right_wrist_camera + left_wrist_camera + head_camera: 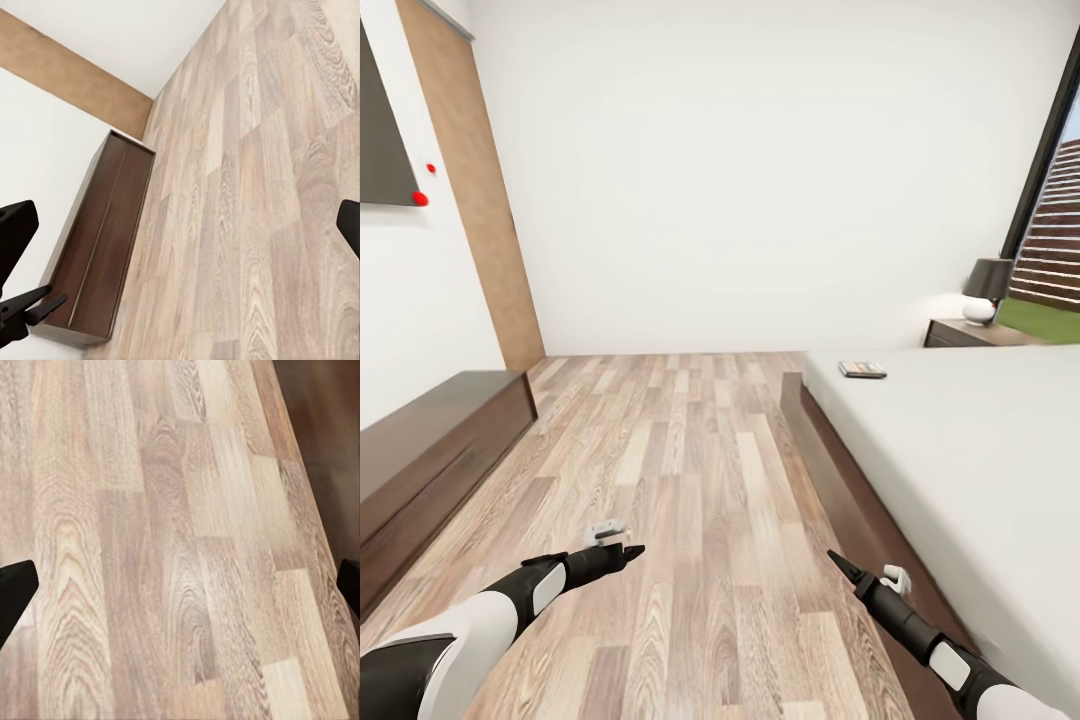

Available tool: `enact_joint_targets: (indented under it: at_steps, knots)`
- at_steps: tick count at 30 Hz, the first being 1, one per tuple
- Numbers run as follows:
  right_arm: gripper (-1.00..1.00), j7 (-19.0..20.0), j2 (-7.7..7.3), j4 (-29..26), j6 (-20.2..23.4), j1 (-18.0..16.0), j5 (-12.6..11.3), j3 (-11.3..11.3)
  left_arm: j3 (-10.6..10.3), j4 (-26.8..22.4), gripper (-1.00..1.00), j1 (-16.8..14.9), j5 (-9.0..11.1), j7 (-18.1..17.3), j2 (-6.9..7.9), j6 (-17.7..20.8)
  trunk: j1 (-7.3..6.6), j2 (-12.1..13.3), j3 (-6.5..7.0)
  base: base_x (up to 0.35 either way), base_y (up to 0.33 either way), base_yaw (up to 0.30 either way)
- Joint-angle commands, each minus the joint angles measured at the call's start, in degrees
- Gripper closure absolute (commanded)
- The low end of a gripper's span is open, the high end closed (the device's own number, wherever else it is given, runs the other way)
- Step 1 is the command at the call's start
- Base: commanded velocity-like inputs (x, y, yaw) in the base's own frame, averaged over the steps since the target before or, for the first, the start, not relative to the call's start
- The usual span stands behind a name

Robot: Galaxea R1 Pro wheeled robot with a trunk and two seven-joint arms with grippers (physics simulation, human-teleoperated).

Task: In the bedroom, move the book from the bed onto either nightstand, and place the two sandals side by side next to the bed.

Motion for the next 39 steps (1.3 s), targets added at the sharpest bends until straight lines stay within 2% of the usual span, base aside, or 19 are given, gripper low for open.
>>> enact_joint_targets:
  at_steps: [1,15,39]
  knots:
    - [-1.00,0.19,-0.01,0.01,0.32,-0.03,-0.11,-0.11,0.45,-0.05,-1.00,-0.01,0.28,-0.21,0.00,0.60,0.01,-0.02,-0.06,0.187,0.099,0.000]
    - [-1.00,0.19,-0.01,0.01,0.35,-0.03,-0.11,-0.16,0.46,-0.05,-1.00,-0.01,0.29,-0.21,0.00,0.60,0.01,-0.02,-0.06,0.187,0.075,0.000]
    - [-1.00,0.19,-0.01,0.01,0.42,-0.03,-0.11,-0.18,0.46,-0.05,-1.00,-0.01,0.32,-0.21,0.00,0.60,0.01,-0.02,-0.06,0.187,0.006,0.000]
